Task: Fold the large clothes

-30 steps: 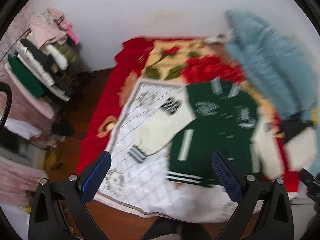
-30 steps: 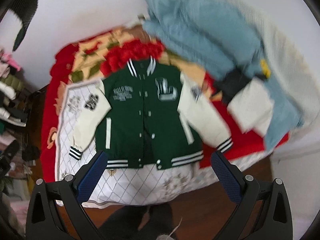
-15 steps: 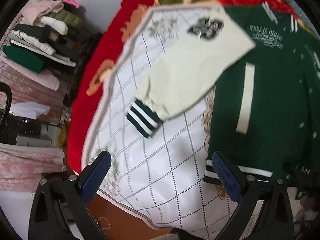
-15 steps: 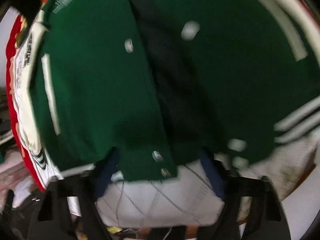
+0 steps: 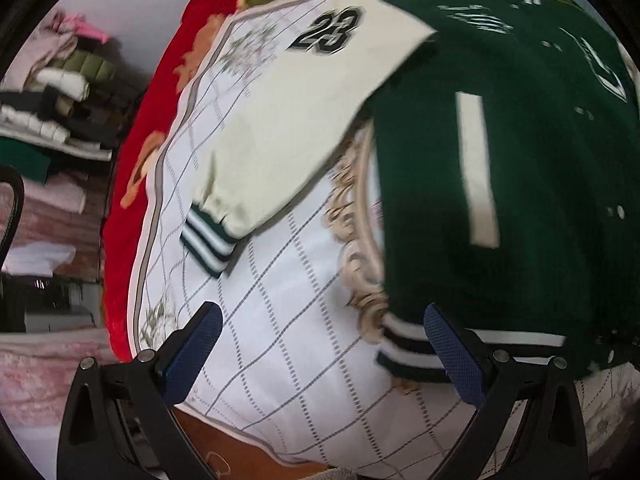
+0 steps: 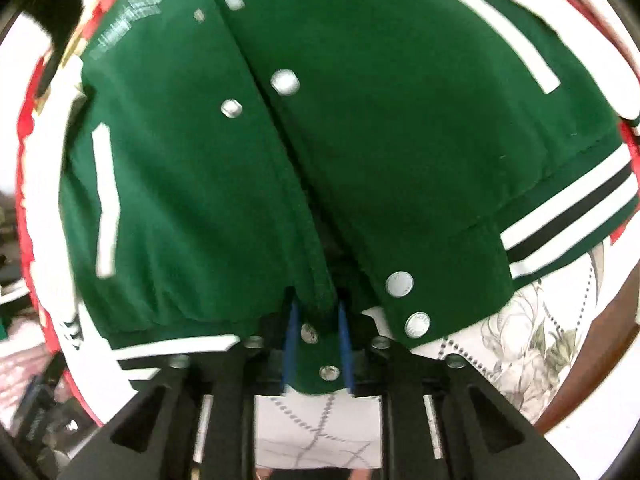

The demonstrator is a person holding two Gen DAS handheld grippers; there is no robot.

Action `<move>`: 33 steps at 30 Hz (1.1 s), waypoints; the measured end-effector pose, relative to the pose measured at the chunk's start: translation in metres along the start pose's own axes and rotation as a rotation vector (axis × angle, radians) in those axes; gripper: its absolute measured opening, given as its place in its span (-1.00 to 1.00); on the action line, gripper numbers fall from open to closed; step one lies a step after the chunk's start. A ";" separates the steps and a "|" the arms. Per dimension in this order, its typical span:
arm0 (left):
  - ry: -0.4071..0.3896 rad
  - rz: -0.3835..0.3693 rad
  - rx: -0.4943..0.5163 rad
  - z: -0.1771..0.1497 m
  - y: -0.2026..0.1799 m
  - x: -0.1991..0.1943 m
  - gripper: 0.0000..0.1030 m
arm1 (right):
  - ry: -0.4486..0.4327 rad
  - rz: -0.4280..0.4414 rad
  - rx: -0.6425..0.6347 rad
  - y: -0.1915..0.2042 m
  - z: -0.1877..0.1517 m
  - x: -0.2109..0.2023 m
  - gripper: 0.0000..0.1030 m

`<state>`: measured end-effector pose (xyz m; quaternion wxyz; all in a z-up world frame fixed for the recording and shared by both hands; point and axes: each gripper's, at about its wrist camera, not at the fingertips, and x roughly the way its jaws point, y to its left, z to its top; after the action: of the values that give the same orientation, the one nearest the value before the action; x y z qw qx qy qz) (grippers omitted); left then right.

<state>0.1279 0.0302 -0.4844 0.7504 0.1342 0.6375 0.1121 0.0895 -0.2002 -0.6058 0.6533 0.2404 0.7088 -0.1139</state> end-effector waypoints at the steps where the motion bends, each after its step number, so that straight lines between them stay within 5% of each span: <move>1: -0.008 0.003 0.014 0.002 -0.006 -0.003 1.00 | 0.011 0.028 -0.001 -0.002 0.001 0.004 -0.36; 5: -0.040 -0.007 0.080 0.018 -0.045 -0.017 1.00 | -0.025 0.145 0.084 -0.032 0.012 -0.015 0.12; 7: -0.049 -0.020 0.103 0.027 -0.070 -0.026 1.00 | -0.058 0.176 0.153 -0.064 0.015 -0.032 0.14; 11: -0.060 -0.055 0.138 0.052 -0.134 -0.042 1.00 | -0.190 0.159 0.375 -0.160 0.028 -0.072 0.16; 14: -0.075 -0.089 0.132 0.075 -0.191 -0.044 1.00 | -0.293 0.146 0.609 -0.244 0.037 -0.083 0.46; 17: -0.066 -0.071 0.168 0.092 -0.248 -0.031 1.00 | -0.312 0.291 0.825 -0.323 0.064 -0.075 0.46; 19: -0.050 -0.050 0.197 0.099 -0.275 -0.021 1.00 | -0.286 0.419 0.927 -0.339 0.079 -0.049 0.46; 21: -0.041 -0.029 0.227 0.107 -0.298 -0.012 1.00 | -0.303 0.487 0.992 -0.361 0.093 -0.044 0.32; 22: -0.045 -0.024 0.233 0.111 -0.304 -0.012 1.00 | -0.352 0.524 1.041 -0.363 0.097 -0.042 0.06; 23: -0.053 -0.022 0.236 0.115 -0.309 -0.012 1.00 | -0.386 0.550 1.057 -0.365 0.101 -0.042 -0.52; 29: -0.097 -0.018 0.199 0.151 -0.304 -0.017 1.00 | -0.559 0.523 1.027 -0.349 0.129 -0.087 -0.68; 33: -0.093 -0.020 0.096 0.177 -0.275 -0.013 1.00 | -0.615 0.549 0.818 -0.308 0.166 -0.149 -0.70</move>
<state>0.2997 -0.2428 -0.5406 0.7731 0.1687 0.6077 0.0676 0.0880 -0.5719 -0.5262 0.6889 0.6041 0.2963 -0.2697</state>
